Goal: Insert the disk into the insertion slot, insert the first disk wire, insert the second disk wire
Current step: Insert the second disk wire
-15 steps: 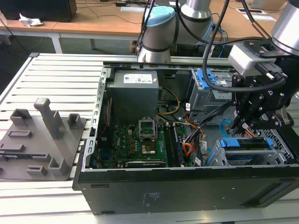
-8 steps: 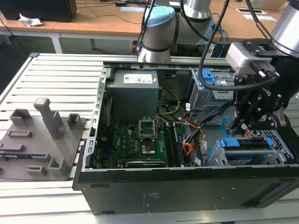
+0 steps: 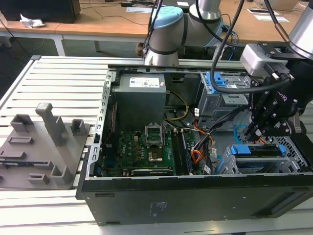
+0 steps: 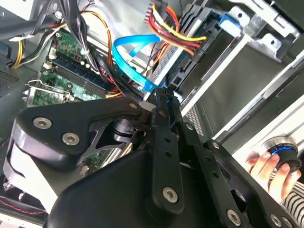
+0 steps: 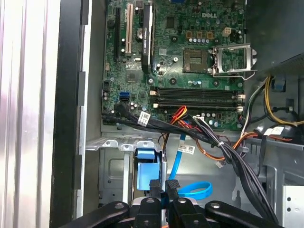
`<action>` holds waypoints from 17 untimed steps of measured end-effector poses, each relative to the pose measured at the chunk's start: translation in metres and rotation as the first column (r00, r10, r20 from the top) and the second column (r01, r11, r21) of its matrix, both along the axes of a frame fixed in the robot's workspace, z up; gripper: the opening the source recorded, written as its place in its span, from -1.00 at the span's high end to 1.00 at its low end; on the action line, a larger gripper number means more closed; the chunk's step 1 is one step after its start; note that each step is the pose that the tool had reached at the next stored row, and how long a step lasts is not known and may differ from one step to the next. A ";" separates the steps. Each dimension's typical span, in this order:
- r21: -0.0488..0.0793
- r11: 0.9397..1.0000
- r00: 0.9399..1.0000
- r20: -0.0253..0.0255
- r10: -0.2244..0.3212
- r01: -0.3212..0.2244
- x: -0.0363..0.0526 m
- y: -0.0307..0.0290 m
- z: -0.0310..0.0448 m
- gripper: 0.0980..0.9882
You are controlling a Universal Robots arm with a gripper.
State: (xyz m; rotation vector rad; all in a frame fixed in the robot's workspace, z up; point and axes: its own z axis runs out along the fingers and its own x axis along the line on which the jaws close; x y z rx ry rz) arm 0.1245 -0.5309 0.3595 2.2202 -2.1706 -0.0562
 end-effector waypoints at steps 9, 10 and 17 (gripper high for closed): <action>0.000 1.000 1.000 0.000 0.000 0.000 0.0057 -0.0010 -0.0019 0.85; 0.000 1.000 1.000 0.000 0.000 0.000 0.0058 -0.0010 -0.0026 0.85; 0.000 1.000 1.000 0.000 0.000 0.000 0.0060 -0.0018 -0.0099 0.85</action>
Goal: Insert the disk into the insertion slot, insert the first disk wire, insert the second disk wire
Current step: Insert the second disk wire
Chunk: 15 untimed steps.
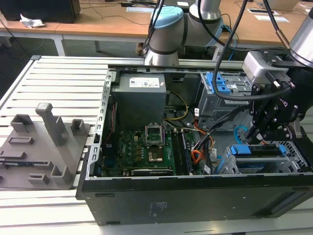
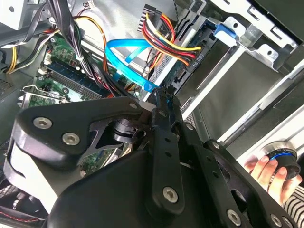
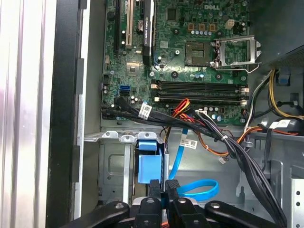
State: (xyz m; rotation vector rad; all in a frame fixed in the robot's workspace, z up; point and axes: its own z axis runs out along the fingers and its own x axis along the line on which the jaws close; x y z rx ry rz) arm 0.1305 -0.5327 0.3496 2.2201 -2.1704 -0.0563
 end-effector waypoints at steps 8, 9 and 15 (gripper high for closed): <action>0.000 1.000 1.000 0.000 0.000 0.000 0.0027 -0.0019 -0.0032 0.85; 0.000 1.000 1.000 0.000 0.000 0.000 0.0034 -0.0022 -0.0033 0.85; 0.000 1.000 1.000 0.000 0.000 0.000 0.0118 -0.0040 -0.0050 0.85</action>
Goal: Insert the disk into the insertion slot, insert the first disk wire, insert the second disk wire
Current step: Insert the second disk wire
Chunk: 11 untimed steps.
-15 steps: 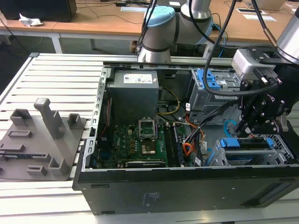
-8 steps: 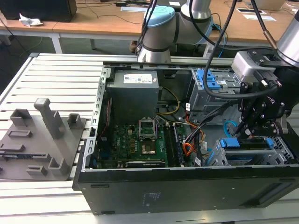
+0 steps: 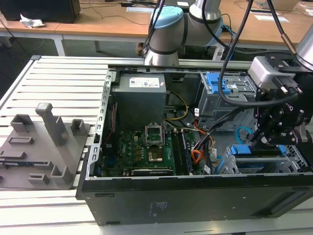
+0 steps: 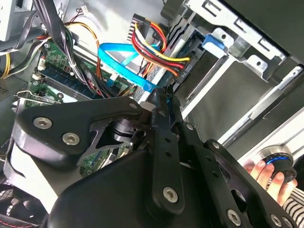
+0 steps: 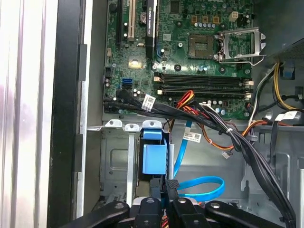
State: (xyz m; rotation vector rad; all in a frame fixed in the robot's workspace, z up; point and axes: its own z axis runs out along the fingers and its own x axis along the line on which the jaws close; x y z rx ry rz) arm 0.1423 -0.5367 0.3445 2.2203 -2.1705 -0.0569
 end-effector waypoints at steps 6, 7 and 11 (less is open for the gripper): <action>0.000 1.000 1.000 0.000 0.000 0.000 0.0052 -0.0004 -0.0014 0.85; 0.000 1.000 1.000 0.000 0.000 0.000 0.0052 -0.0007 -0.0016 0.85; 0.000 1.000 1.000 0.000 0.000 0.000 0.0054 -0.0044 -0.0030 0.85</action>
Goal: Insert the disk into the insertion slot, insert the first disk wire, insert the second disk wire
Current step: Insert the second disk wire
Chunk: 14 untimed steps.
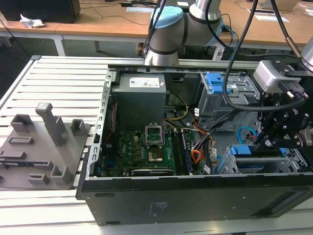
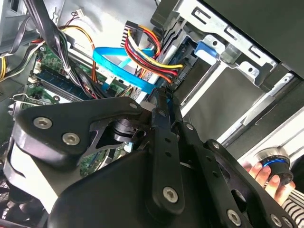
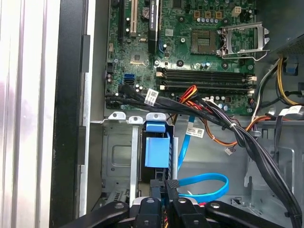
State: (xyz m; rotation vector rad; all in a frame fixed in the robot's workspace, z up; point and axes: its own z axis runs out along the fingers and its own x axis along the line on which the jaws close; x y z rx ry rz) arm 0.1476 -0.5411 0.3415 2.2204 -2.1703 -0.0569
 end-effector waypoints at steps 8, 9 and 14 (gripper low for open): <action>0.000 1.000 1.000 0.000 0.000 0.000 0.0014 -0.0001 -0.0033 0.82; 0.000 1.000 1.000 0.000 0.000 0.000 0.0014 -0.0001 -0.0033 0.82; 0.000 1.000 1.000 0.000 0.000 0.000 0.0014 -0.0001 0.0146 0.68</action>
